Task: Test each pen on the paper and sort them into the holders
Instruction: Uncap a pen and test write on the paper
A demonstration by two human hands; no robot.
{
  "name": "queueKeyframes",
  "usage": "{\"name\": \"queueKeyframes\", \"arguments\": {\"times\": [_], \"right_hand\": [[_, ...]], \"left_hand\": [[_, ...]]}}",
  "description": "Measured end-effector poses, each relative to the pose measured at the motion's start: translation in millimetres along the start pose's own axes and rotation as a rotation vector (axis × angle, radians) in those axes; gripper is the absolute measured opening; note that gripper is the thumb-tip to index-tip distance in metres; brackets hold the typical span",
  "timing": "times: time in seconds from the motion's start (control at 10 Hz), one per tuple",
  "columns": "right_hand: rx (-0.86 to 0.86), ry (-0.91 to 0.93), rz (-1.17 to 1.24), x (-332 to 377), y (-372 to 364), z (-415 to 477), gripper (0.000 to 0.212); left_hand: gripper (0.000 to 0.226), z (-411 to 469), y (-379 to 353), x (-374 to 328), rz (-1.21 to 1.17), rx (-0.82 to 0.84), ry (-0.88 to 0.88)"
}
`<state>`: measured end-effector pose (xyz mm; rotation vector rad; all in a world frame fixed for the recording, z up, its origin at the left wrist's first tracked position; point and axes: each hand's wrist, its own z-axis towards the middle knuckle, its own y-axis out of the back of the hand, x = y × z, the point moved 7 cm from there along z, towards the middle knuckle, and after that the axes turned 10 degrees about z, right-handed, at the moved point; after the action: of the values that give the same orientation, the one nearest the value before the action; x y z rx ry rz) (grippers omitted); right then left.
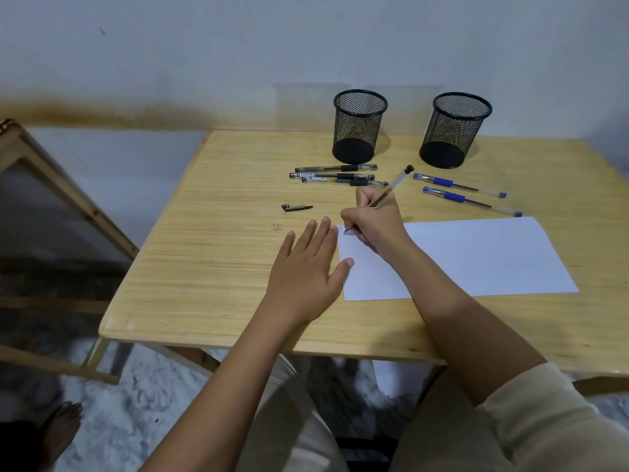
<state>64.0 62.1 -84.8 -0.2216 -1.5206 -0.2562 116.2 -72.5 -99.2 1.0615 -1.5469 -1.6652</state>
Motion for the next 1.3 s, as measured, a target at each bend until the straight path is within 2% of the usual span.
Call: {"name": "queueKeyframes", "arguments": {"times": [0.2, 0.8, 1.0, 1.3], "right_hand": [[-0.076, 0.013, 0.004, -2, 2, -1, 0.033], [-0.098, 0.02, -0.038, 4, 4, -4, 0.037], [-0.147, 0.059, -0.052, 9, 7, -9, 0.032], [-0.129, 0.038, -0.069, 7, 5, -7, 0.028]], "left_hand": [[0.061, 0, 0, 0, -0.002, 0.005, -0.001], [0.06, 1, 0, 0, 0.005, 0.0, 0.0], [0.061, 1, 0, 0, 0.003, -0.001, -0.001], [0.061, 1, 0, 1, -0.007, -0.017, -0.007]]}}
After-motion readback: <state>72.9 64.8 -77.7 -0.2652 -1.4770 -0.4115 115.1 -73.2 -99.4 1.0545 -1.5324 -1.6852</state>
